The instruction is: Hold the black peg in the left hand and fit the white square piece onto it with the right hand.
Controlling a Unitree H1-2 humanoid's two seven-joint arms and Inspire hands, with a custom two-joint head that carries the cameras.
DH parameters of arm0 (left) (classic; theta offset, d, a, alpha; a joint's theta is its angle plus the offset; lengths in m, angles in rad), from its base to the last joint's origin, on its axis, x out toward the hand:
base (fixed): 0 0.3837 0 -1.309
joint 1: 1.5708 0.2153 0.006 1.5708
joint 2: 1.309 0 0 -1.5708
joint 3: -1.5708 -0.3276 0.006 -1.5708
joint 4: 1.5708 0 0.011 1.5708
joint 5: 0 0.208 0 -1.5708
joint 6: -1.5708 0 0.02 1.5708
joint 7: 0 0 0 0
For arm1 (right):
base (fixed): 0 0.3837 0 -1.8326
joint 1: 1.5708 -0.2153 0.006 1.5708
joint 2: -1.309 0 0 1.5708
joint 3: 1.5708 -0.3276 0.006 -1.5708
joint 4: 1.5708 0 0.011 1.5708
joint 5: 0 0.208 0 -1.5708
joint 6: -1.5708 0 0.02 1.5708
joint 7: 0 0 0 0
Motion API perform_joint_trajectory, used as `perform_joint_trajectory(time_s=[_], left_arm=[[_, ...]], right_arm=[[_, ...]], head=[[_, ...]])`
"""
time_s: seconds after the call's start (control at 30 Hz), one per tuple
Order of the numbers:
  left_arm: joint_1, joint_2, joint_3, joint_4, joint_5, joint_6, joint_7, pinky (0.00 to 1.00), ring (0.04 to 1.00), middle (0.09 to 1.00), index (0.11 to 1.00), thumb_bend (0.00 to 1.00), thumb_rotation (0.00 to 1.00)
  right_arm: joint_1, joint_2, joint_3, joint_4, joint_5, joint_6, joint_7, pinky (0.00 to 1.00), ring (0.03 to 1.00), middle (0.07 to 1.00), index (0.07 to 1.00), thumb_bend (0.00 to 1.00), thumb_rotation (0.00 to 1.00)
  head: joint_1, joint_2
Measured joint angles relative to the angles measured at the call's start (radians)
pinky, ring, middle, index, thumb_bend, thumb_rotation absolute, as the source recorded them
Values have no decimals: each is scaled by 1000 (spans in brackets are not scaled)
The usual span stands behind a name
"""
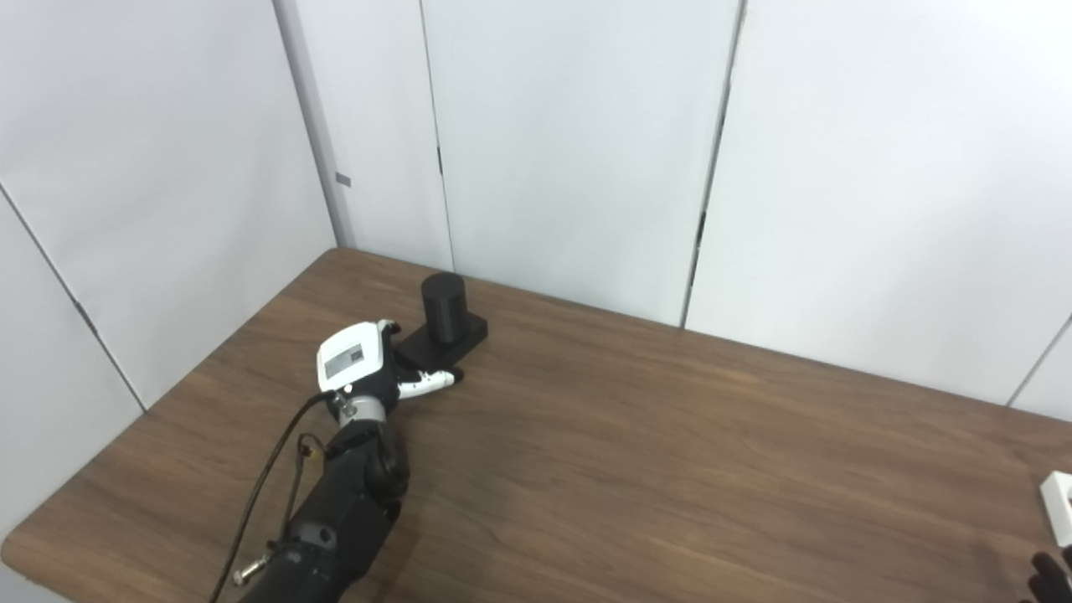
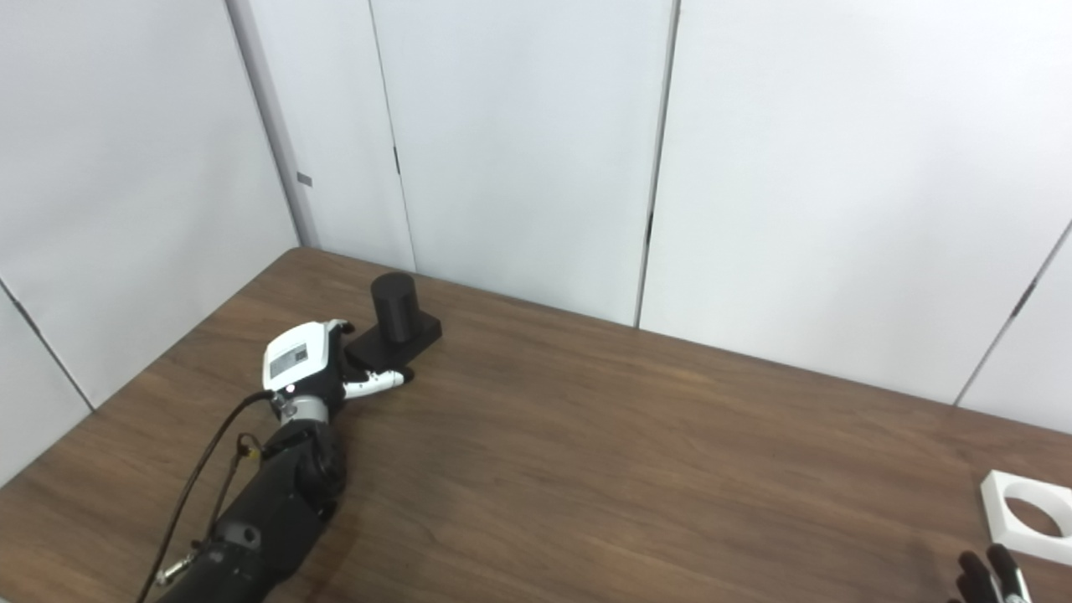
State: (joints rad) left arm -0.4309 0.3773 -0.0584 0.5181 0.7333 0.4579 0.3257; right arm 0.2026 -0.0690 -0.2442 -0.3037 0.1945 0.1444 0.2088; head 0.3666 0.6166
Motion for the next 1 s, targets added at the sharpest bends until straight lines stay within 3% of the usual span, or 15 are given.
perform_joint_trajectory(time_s=[0.2, 0.3, 0.33, 0.4, 0.43, 0.53, 0.67, 1.0], left_arm=[[-15, 0, -14, 54, -15, -9, 50, 881, 889, 850, 725, 949, 543], [-18, -1, -7, 73, -49, -55, 86, 868, 870, 825, 634, 896, 457], [-18, -1, -3, 77, -59, -77, 100, 846, 846, 798, 587, 862, 361], [-24, -2, 5, 104, -83, -123, 140, 829, 826, 776, 546, 834, 274], [-26, -2, 9, 111, -90, -136, 151, 828, 816, 756, 509, 650, 155], [-26, -2, 10, 130, -114, -179, 183, 818, 786, 699, 482, 535, 68], [-28, -2, 7, 139, -125, -220, 213, 807, 772, 672, 479, 521, 52], [-30, -2, 7, 147, -147, -232, 227, 729, 749, 666, 481, 520, 47]], right_arm=[[1, 0, -1, -1, -7, 7, -6, 1000, 1000, 967, 1000, 879, 1000], [1, 0, -2, -1, -8, 7, -7, 1000, 1000, 970, 1000, 887, 1000], [1, 0, -2, -1, -8, 7, -8, 1000, 1000, 970, 1000, 891, 1000], [1, 0, -1, -2, -10, 9, -10, 1000, 1000, 972, 1000, 894, 1000], [2, 0, -1, -3, -11, 9, -11, 1000, 1000, 973, 1000, 891, 1000], [2, 0, -1, -3, -10, 9, -12, 1000, 1000, 975, 1000, 874, 1000], [2, 0, -1, -3, -10, 9, -12, 1000, 1000, 974, 1000, 863, 1000], [2, 0, 2, -7, -10, 37, -37, 1000, 1000, 973, 1000, 857, 1000]], head=[[-5, 5], [-12, 5], [-12, 5], [-17, 6], [-18, 5], [-18, 6], [-20, 6], [-54, 9]])
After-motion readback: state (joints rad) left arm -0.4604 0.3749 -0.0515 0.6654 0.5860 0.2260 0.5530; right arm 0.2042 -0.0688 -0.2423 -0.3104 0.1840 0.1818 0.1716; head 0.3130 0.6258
